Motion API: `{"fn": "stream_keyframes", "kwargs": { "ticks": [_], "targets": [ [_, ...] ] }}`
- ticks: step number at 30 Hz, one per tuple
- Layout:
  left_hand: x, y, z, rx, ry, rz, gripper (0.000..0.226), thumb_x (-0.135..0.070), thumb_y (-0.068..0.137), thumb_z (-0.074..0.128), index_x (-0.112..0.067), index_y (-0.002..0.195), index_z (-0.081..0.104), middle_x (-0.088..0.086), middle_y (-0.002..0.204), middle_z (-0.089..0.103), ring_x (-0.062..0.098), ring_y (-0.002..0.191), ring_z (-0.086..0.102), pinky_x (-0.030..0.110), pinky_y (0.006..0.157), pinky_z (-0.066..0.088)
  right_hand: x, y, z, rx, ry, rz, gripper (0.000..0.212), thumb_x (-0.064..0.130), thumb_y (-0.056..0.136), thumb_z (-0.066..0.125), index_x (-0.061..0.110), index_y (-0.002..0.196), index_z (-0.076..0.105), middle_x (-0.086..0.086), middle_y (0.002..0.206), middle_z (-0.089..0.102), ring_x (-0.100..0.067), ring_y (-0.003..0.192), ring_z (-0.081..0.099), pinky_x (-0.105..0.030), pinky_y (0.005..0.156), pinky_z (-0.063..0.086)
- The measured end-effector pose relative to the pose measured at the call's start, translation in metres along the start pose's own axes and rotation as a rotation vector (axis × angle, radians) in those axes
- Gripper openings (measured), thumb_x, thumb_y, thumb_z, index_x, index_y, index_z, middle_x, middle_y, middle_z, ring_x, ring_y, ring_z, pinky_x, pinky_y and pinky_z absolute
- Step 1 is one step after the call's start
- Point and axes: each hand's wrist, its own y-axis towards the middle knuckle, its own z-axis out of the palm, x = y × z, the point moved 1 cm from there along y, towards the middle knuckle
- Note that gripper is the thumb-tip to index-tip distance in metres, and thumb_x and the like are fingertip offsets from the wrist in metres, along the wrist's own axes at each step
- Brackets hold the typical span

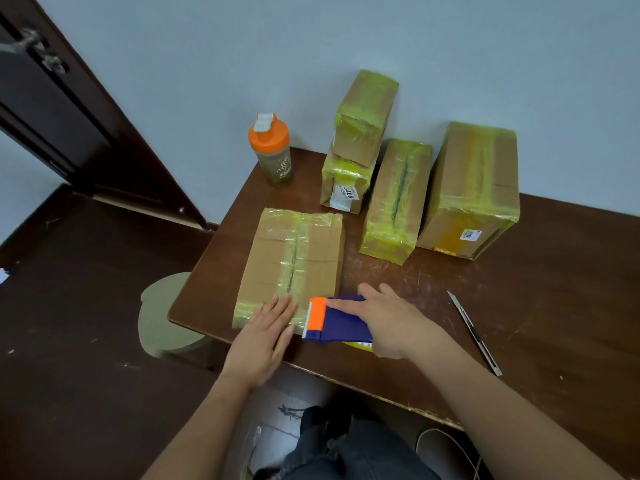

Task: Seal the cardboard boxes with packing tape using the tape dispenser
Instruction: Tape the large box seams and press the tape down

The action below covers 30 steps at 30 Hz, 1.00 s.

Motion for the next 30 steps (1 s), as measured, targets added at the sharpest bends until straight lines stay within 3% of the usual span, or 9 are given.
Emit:
{"fn": "stream_keyframes", "kwargs": {
  "ticks": [4,8,10,12,16,19,23,26,30],
  "targets": [
    [0.007,0.010,-0.008,-0.032,-0.013,-0.031,0.071,-0.064,0.095,0.002,-0.028,0.146,0.037,-0.014,0.153,0.023,0.007,0.147,0.014,0.026,0.120,0.004,0.005,0.004,0.002,-0.011,0.054,-0.010,0.095,0.004,0.087,0.061,0.052,0.150,0.008,-0.003,0.131,0.030,-0.028,0.118,0.031,-0.042,0.086,0.046],
    [-0.006,0.007,0.000,-0.062,0.013,-0.074,0.068,-0.063,0.094,0.000,-0.034,0.148,0.028,-0.018,0.157,0.013,0.008,0.148,-0.005,0.038,0.121,-0.001,-0.005,0.004,0.008,-0.037,0.073,-0.032,0.098,0.003,0.086,0.063,0.055,0.148,0.007,-0.001,0.127,0.030,-0.027,0.116,0.031,-0.043,0.086,0.048],
    [-0.011,0.005,0.005,-0.070,0.012,-0.085,0.063,-0.059,0.096,0.002,-0.035,0.149,0.026,-0.020,0.157,0.013,0.006,0.147,-0.010,0.037,0.120,-0.009,-0.009,0.004,0.010,-0.051,0.079,-0.043,0.098,0.004,0.086,0.063,0.056,0.148,0.007,0.000,0.125,0.030,-0.025,0.113,0.031,-0.043,0.086,0.049],
    [-0.014,0.007,0.007,-0.078,-0.006,-0.082,0.061,-0.053,0.097,0.007,-0.029,0.149,0.030,-0.017,0.157,0.016,0.004,0.147,-0.005,0.031,0.118,-0.012,-0.012,0.005,0.012,-0.061,0.081,-0.056,0.099,0.005,0.085,0.065,0.057,0.147,0.008,0.000,0.123,0.030,-0.024,0.110,0.031,-0.043,0.085,0.049],
    [-0.017,0.016,0.006,-0.101,-0.202,-0.077,0.061,-0.047,0.097,0.019,-0.014,0.143,0.044,-0.010,0.151,0.030,0.004,0.145,0.019,0.016,0.117,-0.003,-0.017,0.010,0.015,-0.069,0.082,-0.079,0.105,0.006,0.080,0.072,0.060,0.142,0.008,0.001,0.122,0.031,-0.023,0.110,0.033,-0.046,0.083,0.052],
    [-0.013,0.018,0.004,-0.087,-0.346,-0.132,0.050,-0.039,0.098,0.029,-0.021,0.141,0.047,-0.011,0.148,0.036,-0.002,0.141,0.022,0.011,0.114,-0.001,-0.022,0.011,0.020,-0.058,0.119,-0.097,0.106,0.014,0.077,0.077,0.061,0.140,0.005,0.001,0.121,0.030,-0.023,0.110,0.033,-0.047,0.084,0.052],
    [-0.009,0.020,0.002,-0.054,-0.409,-0.132,0.044,-0.032,0.094,0.039,-0.022,0.135,0.053,-0.013,0.146,0.036,0.002,0.141,0.024,0.008,0.112,-0.004,-0.028,0.011,0.026,-0.082,0.132,-0.099,0.100,0.031,0.077,0.077,0.060,0.139,0.004,0.001,0.122,0.031,-0.024,0.113,0.038,-0.046,0.086,0.051],
    [-0.009,0.021,0.002,-0.080,-0.451,-0.143,0.038,-0.024,0.094,0.045,-0.026,0.131,0.055,-0.015,0.143,0.039,0.001,0.140,0.026,0.008,0.112,-0.003,-0.019,0.014,0.024,-0.102,0.033,-0.046,0.092,0.045,0.076,0.074,0.053,0.139,0.008,-0.004,0.127,0.036,-0.030,0.117,0.042,-0.049,0.099,0.040],
    [-0.009,0.021,0.004,-0.093,-0.426,-0.133,0.044,-0.002,0.096,0.051,-0.030,0.129,0.053,-0.016,0.142,0.039,0.002,0.140,0.026,0.009,0.113,-0.004,-0.003,0.017,0.026,-0.185,-0.043,-0.056,0.084,0.030,0.077,0.071,0.043,0.137,0.014,-0.008,0.119,0.044,-0.033,0.111,0.049,-0.046,0.099,0.039]
  ]
}}
